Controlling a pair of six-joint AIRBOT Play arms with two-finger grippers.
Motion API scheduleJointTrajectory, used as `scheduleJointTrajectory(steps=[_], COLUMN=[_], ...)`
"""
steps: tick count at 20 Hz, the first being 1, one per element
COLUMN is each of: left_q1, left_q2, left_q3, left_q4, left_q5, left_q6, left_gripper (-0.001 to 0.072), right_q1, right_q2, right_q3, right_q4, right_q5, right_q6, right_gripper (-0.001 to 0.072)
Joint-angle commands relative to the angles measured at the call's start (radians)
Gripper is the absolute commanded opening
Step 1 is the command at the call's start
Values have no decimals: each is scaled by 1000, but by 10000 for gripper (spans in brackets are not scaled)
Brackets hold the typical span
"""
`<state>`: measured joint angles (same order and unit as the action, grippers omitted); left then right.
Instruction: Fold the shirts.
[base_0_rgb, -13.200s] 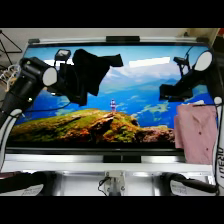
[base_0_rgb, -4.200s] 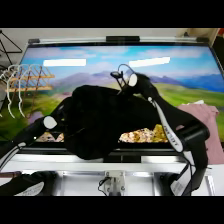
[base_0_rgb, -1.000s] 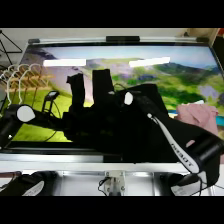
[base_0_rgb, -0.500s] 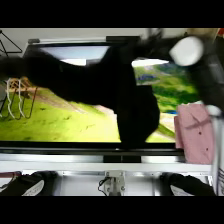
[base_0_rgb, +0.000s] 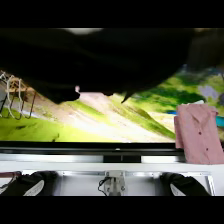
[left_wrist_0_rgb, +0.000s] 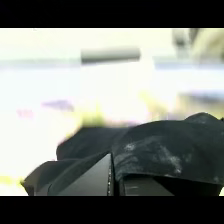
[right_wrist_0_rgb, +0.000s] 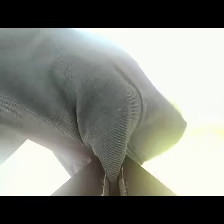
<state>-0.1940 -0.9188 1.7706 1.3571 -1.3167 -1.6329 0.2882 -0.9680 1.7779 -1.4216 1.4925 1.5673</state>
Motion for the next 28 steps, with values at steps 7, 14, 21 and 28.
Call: scheduleJointTrajectory(steps=[7,14,21,28], left_q1=[-193,-142,-137,-137], left_q2=[-28,-59,-139,-153], left_q3=[-826,-833,-834,-833], left_q4=[-98,-90,-94,-93], left_q5=[422,503,532,520], left_q6=[17,55,53,54], left_gripper=[50,50,50,51], right_q1=[-6,-141,-14,290], right_q2=[-25,-157,-168,-473], right_q3=[-781,-627,-531,-531], right_q4=[18,9,-1,2], right_q5=[-196,-642,-609,-523], right_q6=[115,183,-103,-250], right_gripper=[87,119,564,565])
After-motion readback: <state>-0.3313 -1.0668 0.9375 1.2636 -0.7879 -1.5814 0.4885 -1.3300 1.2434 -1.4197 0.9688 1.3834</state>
